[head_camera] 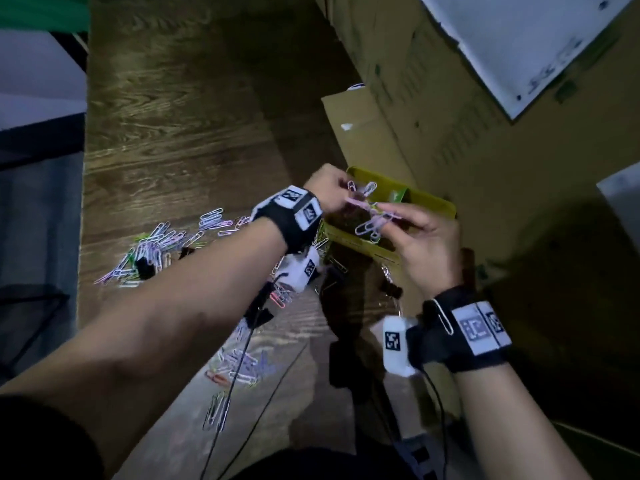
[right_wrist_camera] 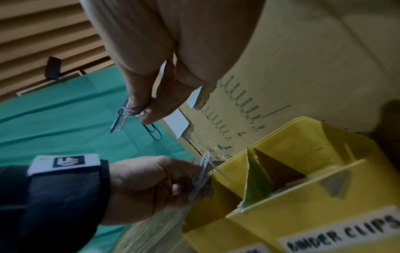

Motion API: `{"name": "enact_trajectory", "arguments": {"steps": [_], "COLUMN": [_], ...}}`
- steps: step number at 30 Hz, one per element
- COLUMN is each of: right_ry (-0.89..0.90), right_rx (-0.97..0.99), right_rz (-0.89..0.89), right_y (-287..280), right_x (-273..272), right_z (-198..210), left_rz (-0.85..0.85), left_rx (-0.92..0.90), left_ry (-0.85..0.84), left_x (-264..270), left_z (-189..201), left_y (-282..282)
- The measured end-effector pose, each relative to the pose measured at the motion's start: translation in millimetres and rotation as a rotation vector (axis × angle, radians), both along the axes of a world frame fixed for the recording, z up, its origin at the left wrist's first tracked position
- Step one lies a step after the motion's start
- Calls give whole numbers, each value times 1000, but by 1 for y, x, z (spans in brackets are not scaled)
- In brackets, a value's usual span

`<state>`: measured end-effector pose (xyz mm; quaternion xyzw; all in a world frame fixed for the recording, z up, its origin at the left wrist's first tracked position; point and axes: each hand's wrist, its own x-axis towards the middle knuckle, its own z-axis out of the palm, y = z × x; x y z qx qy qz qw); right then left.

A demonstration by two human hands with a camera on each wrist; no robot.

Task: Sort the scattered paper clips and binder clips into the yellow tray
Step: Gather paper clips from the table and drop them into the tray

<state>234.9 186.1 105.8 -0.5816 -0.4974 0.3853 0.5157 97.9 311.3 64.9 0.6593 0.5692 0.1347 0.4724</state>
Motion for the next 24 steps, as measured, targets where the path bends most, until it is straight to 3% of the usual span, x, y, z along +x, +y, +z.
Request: {"name": "enact_trajectory", "arguments": {"steps": [3, 6, 10, 14, 16, 20, 24], "right_ry": [-70, -63, -205, -599, -737, -778, -668], "right_rx": [-54, -159, -297, -390, -474, -621, -448], "right_rz": [-92, -123, -91, 78, 153, 172, 136], "right_y": [27, 50, 73, 91, 97, 95, 75], "right_x": [13, 18, 14, -2, -10, -15, -27], "right_z": [-8, -19, -33, -56, -66, -71, -52], "left_rz": [-81, -146, 45, 284, 333, 296, 36], "left_rx": [27, 30, 49, -51, -77, -58, 42], "left_ry": [234, 228, -4, -325, -356, -239, 157], "left_x": [17, 13, -11, -47, -71, -133, -204], "left_z": [-12, -17, -23, -20, -18, -21, -37], "left_y": [6, 7, -4, -30, -51, -104, -174]}}
